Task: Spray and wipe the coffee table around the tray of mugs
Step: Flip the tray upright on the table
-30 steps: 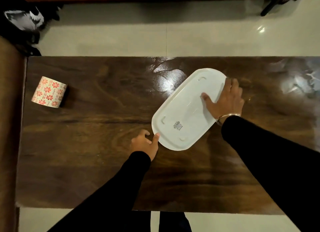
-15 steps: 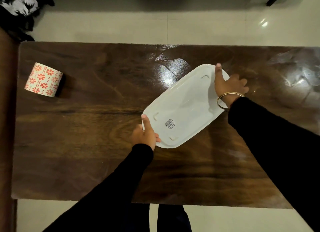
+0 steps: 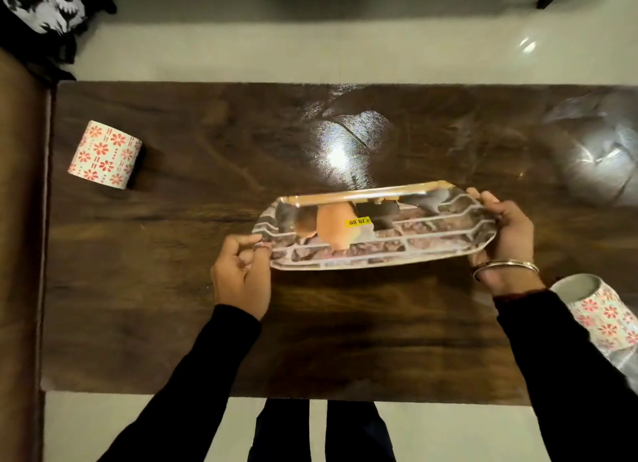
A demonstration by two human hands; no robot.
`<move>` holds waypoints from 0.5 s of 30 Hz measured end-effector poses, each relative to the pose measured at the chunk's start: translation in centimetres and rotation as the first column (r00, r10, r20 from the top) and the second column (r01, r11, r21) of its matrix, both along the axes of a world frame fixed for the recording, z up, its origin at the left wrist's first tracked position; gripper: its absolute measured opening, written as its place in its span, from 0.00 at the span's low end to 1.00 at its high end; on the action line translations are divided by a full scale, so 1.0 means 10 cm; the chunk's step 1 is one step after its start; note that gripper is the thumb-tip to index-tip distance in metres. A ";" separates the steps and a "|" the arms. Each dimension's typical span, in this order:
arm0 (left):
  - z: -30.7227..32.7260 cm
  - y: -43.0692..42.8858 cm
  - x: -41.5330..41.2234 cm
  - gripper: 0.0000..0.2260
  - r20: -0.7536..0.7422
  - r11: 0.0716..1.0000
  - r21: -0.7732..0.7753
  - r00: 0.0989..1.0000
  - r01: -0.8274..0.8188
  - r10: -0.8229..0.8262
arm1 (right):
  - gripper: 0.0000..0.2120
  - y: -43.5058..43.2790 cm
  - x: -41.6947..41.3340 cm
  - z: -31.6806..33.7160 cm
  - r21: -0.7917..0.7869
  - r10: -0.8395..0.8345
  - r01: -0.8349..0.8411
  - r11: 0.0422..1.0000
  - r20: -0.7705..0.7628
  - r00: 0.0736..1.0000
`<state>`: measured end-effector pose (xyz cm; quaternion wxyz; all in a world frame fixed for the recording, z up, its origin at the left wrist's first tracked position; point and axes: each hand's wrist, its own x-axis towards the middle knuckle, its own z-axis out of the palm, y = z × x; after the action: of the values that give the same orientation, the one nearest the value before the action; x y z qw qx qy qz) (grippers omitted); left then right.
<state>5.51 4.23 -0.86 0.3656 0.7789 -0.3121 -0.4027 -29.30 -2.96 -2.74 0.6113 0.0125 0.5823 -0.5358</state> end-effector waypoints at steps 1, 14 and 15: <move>-0.05 0.03 0.05 0.04 0.029 0.999 -0.004 0.999 0.032 -0.032 | 0.11 0.05 0.01 -0.05 0.035 0.064 -0.062 0.997 -0.064 0.996; -0.59 0.20 0.20 0.25 0.218 0.941 0.275 0.940 0.199 -0.263 | 0.18 -0.07 0.18 -0.69 0.072 0.303 -0.338 0.939 -0.640 0.706; -0.57 0.19 0.19 0.26 0.234 0.930 0.300 0.929 0.210 -0.285 | 0.17 -0.05 0.19 -0.71 0.066 0.295 -0.338 0.939 -0.659 0.691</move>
<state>7.42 6.15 -6.59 0.1552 0.8234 -0.3983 -0.3731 -27.37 -3.51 -9.87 0.4490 -0.2965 0.7370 -0.4091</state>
